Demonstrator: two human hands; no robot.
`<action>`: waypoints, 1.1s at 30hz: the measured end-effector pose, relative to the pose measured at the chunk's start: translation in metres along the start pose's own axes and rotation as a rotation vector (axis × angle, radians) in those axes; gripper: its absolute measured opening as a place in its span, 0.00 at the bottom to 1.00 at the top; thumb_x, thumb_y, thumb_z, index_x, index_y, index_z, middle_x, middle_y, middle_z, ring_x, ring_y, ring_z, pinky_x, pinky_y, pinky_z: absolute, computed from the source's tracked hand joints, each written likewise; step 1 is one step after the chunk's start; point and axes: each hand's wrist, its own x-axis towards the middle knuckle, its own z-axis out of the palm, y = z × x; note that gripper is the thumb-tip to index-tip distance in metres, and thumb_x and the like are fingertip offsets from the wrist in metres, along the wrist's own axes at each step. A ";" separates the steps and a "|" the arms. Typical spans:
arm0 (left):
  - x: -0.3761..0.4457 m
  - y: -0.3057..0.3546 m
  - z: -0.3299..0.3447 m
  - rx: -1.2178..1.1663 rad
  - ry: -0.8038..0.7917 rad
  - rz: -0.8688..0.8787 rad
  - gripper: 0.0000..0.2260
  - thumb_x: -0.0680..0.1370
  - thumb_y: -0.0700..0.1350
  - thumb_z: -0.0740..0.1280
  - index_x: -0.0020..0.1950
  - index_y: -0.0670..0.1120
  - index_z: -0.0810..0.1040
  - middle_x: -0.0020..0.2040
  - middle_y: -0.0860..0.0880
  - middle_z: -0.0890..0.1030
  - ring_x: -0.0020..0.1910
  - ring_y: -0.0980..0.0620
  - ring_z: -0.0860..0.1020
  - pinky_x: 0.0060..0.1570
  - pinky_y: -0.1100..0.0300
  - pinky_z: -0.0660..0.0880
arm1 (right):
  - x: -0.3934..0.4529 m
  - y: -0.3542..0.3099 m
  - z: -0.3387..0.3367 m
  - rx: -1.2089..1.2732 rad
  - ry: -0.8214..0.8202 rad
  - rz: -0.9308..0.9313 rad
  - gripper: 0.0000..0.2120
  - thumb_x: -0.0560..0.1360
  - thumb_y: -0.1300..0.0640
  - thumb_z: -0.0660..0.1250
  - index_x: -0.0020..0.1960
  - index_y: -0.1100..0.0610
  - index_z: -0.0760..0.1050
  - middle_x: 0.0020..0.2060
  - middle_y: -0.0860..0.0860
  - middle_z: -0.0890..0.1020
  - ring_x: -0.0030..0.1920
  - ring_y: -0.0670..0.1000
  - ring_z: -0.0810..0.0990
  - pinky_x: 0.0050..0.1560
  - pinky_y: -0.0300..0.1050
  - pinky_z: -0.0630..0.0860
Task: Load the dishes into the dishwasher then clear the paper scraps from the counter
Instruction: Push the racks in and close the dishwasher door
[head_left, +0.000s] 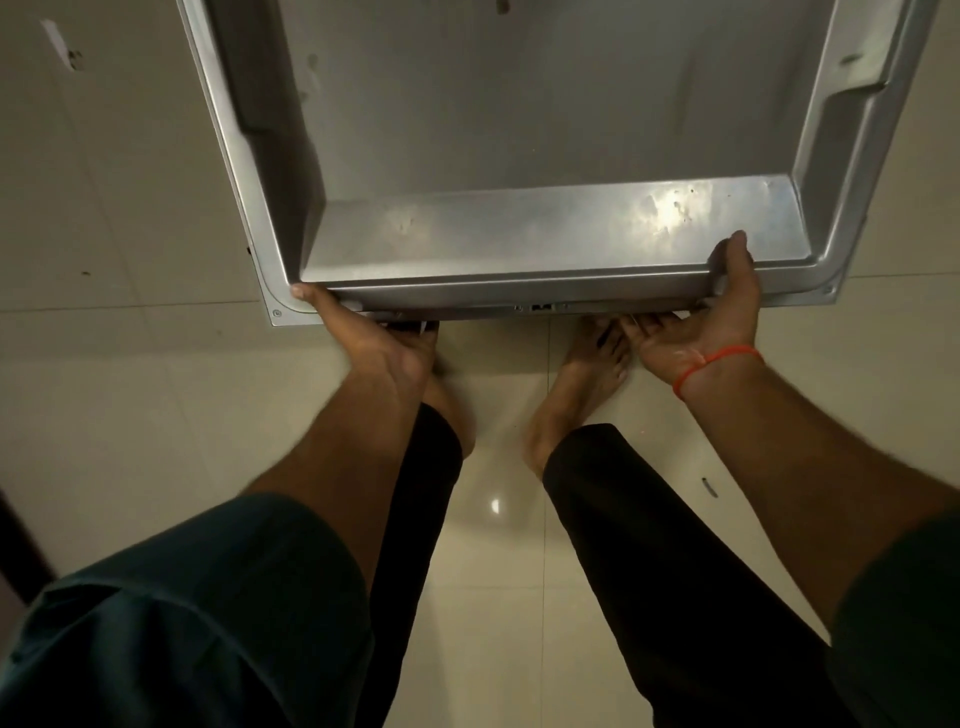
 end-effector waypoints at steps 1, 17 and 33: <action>-0.005 0.002 -0.002 0.013 -0.005 -0.009 0.46 0.66 0.79 0.65 0.76 0.52 0.68 0.67 0.43 0.78 0.63 0.39 0.78 0.63 0.38 0.76 | -0.006 0.000 -0.001 0.010 -0.005 0.002 0.39 0.64 0.37 0.79 0.69 0.53 0.73 0.62 0.60 0.78 0.60 0.63 0.80 0.61 0.66 0.77; -0.309 0.155 0.006 0.416 -0.175 0.015 0.36 0.72 0.72 0.66 0.68 0.46 0.77 0.59 0.42 0.84 0.57 0.45 0.84 0.55 0.49 0.79 | -0.309 -0.060 0.037 -0.106 -0.058 -0.300 0.31 0.69 0.30 0.70 0.62 0.50 0.77 0.58 0.50 0.80 0.58 0.51 0.80 0.59 0.52 0.76; -0.433 0.332 0.153 0.829 -0.535 1.120 0.06 0.79 0.52 0.71 0.45 0.52 0.82 0.45 0.51 0.87 0.46 0.54 0.86 0.46 0.57 0.81 | -0.474 -0.185 0.184 -0.572 -0.621 -1.131 0.58 0.62 0.33 0.78 0.81 0.55 0.55 0.73 0.45 0.73 0.71 0.47 0.74 0.60 0.43 0.79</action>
